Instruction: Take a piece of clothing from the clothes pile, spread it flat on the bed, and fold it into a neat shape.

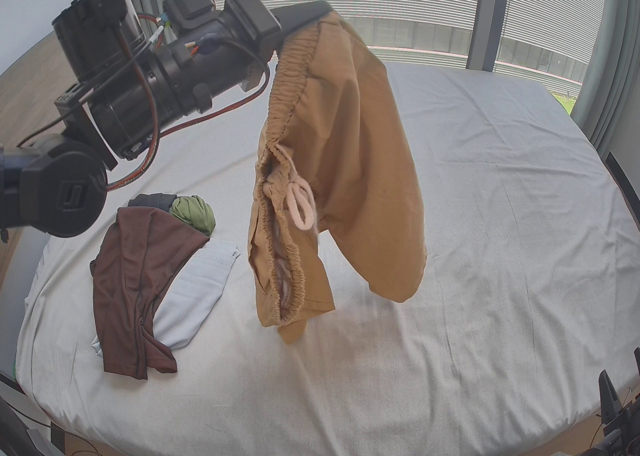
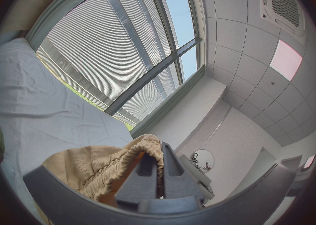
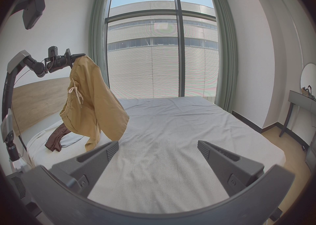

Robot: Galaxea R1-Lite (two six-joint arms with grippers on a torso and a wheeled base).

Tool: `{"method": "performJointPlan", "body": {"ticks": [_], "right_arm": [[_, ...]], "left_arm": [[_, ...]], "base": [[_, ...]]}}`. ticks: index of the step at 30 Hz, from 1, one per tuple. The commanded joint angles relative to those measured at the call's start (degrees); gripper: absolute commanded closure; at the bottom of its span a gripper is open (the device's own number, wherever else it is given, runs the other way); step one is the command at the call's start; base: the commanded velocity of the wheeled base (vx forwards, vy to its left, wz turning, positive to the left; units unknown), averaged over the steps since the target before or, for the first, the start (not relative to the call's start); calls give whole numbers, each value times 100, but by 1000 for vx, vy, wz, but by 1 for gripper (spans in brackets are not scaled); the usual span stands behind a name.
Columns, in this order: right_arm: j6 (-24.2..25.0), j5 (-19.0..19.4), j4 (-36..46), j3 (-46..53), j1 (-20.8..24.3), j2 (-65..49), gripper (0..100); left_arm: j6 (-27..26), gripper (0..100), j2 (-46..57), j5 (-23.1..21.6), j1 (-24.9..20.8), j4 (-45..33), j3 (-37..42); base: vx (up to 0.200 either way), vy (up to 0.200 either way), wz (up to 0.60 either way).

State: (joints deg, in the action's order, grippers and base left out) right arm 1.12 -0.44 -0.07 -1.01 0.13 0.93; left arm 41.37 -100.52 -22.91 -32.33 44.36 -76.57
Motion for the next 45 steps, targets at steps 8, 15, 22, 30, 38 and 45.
{"method": "performJointPlan", "body": {"ticks": [8, 15, 22, 30, 38, 45], "right_arm": [[2, 0, -1, 101, 4, -93, 0], [2, 0, -1, 101, 4, -93, 0], [2, 0, -1, 101, 4, -93, 0], [2, 0, -1, 101, 4, -93, 0], [2, 0, -1, 101, 4, -93, 0], [2, 0, -1, 101, 4, -93, 0]], "left_arm": [[187, 100, 156, 32, -415, -446, -587], [415, 100, 130, 49, -582, -463, -807], [749, 100, -90, 85, -248, -446, -614], [732, 100, -521, 76, 368, -182, -420], [732, 100, -600, 76, 412, -182, -429], [714, 100, -582, 76, 412, -182, -385]], "base": [[0, 0, 0], [0, 0, 0], [0, 0, 0], [0, 0, 0], [0, 0, 0], [0, 0, 0]]}}
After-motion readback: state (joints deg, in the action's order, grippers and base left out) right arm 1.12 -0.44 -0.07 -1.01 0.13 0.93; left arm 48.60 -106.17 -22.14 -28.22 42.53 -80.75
